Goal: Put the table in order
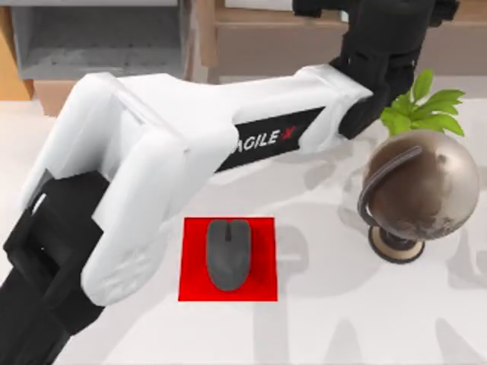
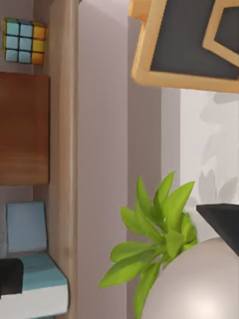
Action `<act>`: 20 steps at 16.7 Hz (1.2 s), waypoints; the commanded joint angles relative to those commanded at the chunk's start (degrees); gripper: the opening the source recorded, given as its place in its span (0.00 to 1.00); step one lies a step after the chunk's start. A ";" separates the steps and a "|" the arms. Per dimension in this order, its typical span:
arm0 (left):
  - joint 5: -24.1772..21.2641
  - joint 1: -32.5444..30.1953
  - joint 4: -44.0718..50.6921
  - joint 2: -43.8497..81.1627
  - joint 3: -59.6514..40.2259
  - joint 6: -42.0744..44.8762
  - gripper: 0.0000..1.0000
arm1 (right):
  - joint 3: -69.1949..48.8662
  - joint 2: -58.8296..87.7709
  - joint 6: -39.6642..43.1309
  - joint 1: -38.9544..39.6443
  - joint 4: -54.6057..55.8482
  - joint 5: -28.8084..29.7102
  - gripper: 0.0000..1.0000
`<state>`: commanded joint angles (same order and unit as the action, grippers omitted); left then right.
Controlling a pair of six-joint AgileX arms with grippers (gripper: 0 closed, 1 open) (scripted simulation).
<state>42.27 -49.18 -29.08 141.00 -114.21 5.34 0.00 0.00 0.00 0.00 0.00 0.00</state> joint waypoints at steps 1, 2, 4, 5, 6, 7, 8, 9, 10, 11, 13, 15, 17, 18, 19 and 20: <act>1.40 -0.01 1.26 1.78 -2.91 -1.62 1.00 | 0.00 0.00 0.00 0.00 0.00 0.00 1.00; 2.48 0.05 2.26 3.20 -5.12 -2.86 1.00 | 0.00 0.00 0.00 0.00 0.00 0.00 1.00; 3.80 0.17 3.51 4.99 -7.77 -4.38 1.00 | 0.00 0.00 0.00 0.00 0.00 0.00 1.00; 4.04 0.20 3.74 5.32 -8.25 -4.65 1.00 | 0.00 0.00 0.00 0.00 0.00 0.00 1.00; 4.04 0.20 3.74 5.32 -8.25 -4.65 1.00 | 0.00 0.00 0.00 0.00 0.00 0.00 1.00; 4.04 0.20 3.74 5.32 -8.25 -4.65 1.00 | 0.00 0.00 0.00 0.00 0.00 0.00 1.00; 4.04 0.20 3.74 5.32 -8.25 -4.65 1.00 | 0.00 0.00 0.00 0.00 0.00 0.00 1.00; 4.04 0.20 3.74 5.32 -8.25 -4.65 1.00 | 0.00 0.00 0.00 0.00 0.00 0.00 1.00; 3.93 0.27 3.67 5.09 -8.09 -4.58 1.00 | 0.00 0.00 0.00 0.00 0.00 0.00 1.00; 3.92 0.31 3.80 5.23 -8.29 -4.60 1.00 | 0.00 0.00 0.00 0.00 0.00 0.00 1.00; 3.65 0.58 4.73 6.33 -10.26 -4.65 1.00 | 0.00 0.00 0.00 0.00 0.00 0.00 1.00; 3.29 0.92 5.95 7.81 -12.91 -4.71 1.00 | 0.00 0.00 0.00 0.00 0.00 0.00 1.00; 2.81 1.40 7.37 9.18 -15.68 -4.76 1.00 | 0.00 0.00 0.00 0.00 0.00 0.00 1.00; 2.65 1.56 7.86 9.71 -16.69 -4.78 1.00 | 0.00 0.00 0.00 0.00 0.00 0.00 1.00; 2.57 1.63 8.10 9.95 -17.13 -4.79 1.00 | 0.00 0.00 0.00 0.00 0.00 0.00 1.00; 2.57 1.64 8.11 9.96 -17.15 -4.79 1.00 | 0.00 0.00 0.00 0.00 0.00 0.00 1.00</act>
<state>44.83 -47.54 -20.97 150.96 -131.35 0.54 0.00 0.00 0.00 0.00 0.00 0.00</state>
